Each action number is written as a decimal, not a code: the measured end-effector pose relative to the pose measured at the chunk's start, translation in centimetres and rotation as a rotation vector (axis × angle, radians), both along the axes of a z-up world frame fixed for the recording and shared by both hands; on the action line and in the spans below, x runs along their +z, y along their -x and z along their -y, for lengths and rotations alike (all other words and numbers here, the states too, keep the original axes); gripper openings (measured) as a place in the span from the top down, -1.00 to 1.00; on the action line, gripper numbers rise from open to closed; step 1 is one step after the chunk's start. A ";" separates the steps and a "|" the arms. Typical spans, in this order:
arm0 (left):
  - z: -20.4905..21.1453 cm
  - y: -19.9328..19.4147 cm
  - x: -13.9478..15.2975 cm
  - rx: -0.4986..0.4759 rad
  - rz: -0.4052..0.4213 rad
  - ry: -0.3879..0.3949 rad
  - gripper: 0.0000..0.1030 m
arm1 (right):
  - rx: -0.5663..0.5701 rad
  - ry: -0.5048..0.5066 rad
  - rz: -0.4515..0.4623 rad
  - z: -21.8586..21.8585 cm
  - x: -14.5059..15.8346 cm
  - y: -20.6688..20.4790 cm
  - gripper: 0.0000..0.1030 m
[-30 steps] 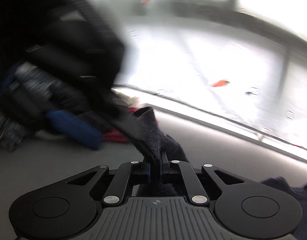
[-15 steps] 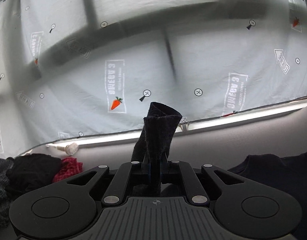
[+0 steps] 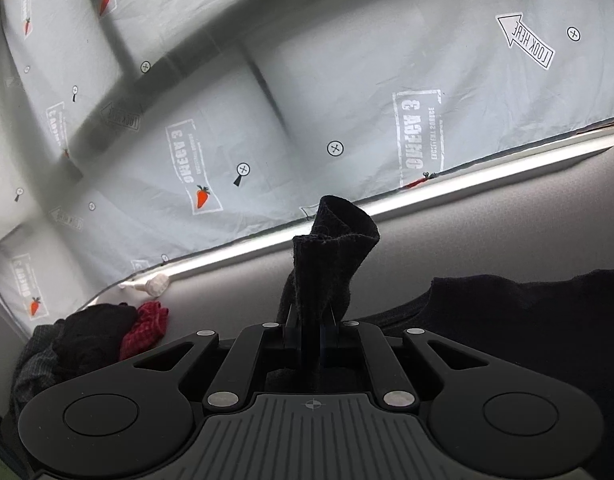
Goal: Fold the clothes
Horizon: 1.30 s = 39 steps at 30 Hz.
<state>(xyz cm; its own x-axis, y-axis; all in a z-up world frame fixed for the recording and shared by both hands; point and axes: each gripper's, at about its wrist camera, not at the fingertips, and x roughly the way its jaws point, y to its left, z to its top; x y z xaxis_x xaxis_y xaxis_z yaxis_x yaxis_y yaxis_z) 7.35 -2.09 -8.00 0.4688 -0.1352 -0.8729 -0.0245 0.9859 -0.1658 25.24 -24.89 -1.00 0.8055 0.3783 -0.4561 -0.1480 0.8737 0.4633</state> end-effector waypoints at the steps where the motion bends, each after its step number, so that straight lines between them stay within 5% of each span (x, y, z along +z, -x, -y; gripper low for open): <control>1: 0.4 0.1 0.1 0.012 0.001 -0.014 0.07 | 0.007 -0.001 0.000 0.6 -0.1 0.0 0.79; 8: 2.5 -0.2 0.4 0.026 -0.007 -0.121 0.74 | 0.011 -0.056 -0.010 2.8 -0.5 0.1 0.79; 27: 1.4 -0.9 2.3 0.092 -0.105 -0.123 0.77 | -0.025 -0.113 -0.060 5.6 -2.4 -1.5 0.79; 39: 3.5 -0.7 3.0 0.018 -0.103 -0.186 0.77 | -0.147 -0.152 -0.048 10.6 -2.8 -2.1 0.79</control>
<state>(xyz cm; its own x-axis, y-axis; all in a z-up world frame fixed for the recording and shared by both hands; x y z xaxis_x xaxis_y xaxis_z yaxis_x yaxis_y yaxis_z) 8.03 -5.56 -5.01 0.3769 0.0405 -0.9254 -0.0500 0.9985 0.0233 27.30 -35.45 -3.76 0.8359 0.3255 -0.4419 0.0012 0.8041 0.5945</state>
